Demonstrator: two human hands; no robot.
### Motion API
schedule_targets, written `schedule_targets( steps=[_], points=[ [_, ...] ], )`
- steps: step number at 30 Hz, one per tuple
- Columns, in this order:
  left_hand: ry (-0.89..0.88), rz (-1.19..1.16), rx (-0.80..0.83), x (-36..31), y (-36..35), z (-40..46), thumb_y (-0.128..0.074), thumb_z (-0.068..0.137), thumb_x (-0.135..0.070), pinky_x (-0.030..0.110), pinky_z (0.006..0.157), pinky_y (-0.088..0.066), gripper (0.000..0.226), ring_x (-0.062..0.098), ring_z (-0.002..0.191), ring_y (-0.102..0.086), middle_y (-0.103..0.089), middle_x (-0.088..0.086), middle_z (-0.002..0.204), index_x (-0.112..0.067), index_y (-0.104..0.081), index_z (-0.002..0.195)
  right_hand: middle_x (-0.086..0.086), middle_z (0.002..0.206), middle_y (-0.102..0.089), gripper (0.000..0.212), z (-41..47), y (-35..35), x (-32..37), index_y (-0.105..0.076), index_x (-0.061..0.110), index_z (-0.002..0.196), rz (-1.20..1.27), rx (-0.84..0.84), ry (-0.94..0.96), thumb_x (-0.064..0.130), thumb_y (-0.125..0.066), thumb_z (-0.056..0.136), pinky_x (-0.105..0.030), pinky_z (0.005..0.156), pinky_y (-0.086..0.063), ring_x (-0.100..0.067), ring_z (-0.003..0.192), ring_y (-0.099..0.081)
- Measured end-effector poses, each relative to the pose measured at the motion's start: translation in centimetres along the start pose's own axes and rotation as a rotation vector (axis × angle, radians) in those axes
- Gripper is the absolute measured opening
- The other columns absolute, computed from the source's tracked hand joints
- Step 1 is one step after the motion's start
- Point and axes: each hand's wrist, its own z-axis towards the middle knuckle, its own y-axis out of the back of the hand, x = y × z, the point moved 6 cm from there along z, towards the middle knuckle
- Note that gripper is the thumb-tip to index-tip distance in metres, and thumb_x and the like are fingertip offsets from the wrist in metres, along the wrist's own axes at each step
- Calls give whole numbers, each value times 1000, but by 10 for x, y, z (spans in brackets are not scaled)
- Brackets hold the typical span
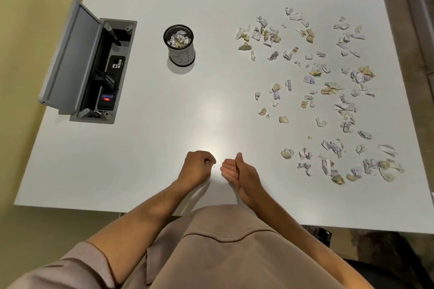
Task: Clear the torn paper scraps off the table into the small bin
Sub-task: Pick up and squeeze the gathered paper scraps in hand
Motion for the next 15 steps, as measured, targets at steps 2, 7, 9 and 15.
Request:
schedule_targets(
  steps=[2, 7, 9, 15],
  points=[
    [34, -128, 9, -9, 2, -2, -61, 83, -4, 11, 71, -46, 20, -1, 75, -63, -72, -10, 82, -16, -77, 83, -18, 112, -69, 51, 0, -4, -2, -61, -1, 113, 49, 26, -48, 42, -38, 102, -38, 99, -51, -27, 105, -68],
    [-41, -240, 23, -37, -3, -13, -62, 87, -7, 6, 70, -47, 21, -9, 80, -63, -67, -22, 81, -24, -74, 89, -27, 119, -64, 53, 0, -12, 1, -56, -10, 121, 337, 102, -126, 33, -31, 105, -42, 106, -44, -33, 112, -63],
    [-97, -242, 28, -49, -5, -19, -58, 90, -10, 12, 75, -52, 22, -5, 83, -65, -71, -19, 85, -24, -75, 93, -28, 117, -64, 48, -1, -13, 4, -56, -12, 119, 440, 104, -133, 27, -33, 104, -40, 104, -45, -33, 112, -63],
    [-252, -173, -112, -75, 4, -29, -53, 90, -25, -1, 79, -37, 26, -10, 82, -56, -73, -4, 97, -14, -75, 97, -23, 108, -64, 37, -1, -12, 11, -50, -13, 120, 662, 94, -145, 18, -40, 102, -32, 64, -56, -28, 84, -68]
  ],
)
